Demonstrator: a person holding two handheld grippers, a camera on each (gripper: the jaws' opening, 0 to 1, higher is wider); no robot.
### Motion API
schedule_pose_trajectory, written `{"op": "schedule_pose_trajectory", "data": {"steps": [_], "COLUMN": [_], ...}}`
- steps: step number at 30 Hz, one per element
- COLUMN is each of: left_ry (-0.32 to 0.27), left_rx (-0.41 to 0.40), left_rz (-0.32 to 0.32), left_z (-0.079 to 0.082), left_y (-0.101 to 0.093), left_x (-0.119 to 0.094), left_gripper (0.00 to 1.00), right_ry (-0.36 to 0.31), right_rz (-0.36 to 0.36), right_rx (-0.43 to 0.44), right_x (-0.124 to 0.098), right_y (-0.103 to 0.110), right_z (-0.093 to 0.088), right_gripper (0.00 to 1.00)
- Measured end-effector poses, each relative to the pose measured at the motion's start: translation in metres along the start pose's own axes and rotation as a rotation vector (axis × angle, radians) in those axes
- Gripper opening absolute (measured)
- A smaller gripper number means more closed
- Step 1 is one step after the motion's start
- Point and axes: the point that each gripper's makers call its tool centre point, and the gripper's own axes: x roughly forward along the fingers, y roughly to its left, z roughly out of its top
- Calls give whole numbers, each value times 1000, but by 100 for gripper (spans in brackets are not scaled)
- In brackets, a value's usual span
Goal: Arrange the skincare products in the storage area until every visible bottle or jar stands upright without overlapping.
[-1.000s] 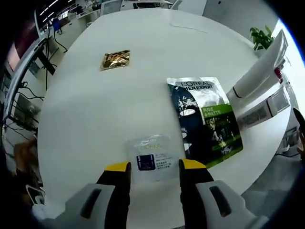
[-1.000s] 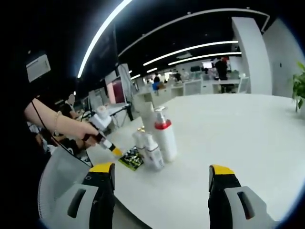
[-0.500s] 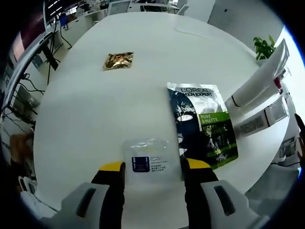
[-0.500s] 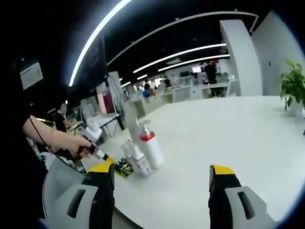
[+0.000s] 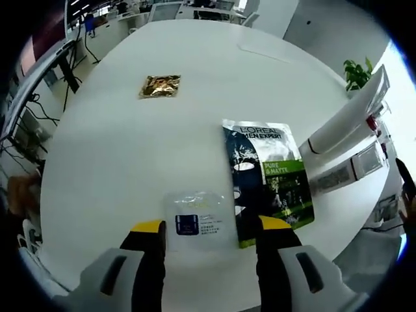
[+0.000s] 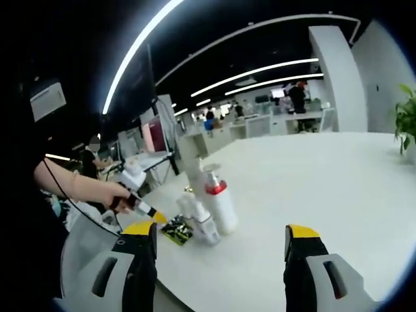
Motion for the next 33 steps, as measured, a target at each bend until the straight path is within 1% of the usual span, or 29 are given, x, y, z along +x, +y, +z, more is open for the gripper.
{"op": "schedule_pose_trajectory", "data": {"steps": [3, 8, 10, 13, 21, 25, 29, 33], "left_ry": [-4, -6, -3, 0, -17, -20, -10, -7], "left_rx": [-10, -28, -27, -24, -13, 2, 8, 8], "left_rz": [-2, -7, -3, -8, -15, -5, 1, -6], "left_z": [1, 1, -1, -2, 8, 12, 13, 15], "left_y": [2, 5, 5, 4, 5, 9, 13, 14], "left_x": [1, 1, 1, 0, -5, -7, -7, -8], "left_gripper": [49, 49, 48, 48, 50, 51, 51, 52], "right_ry": [24, 51, 52, 49, 66, 71, 59, 61], "right_rz": [23, 38, 34, 34, 45, 43, 32, 28], "right_rx": [-7, -13, -21, -11, -18, -14, 14, 16], "right_x": [6, 9, 9, 10, 14, 14, 14, 14], "right_y": [10, 16, 15, 14, 16, 16, 10, 9], "right_z": [-9, -16, -15, -15, -21, -21, -20, -22], "right_gripper": [84, 84, 83, 84, 83, 83, 83, 83]}}
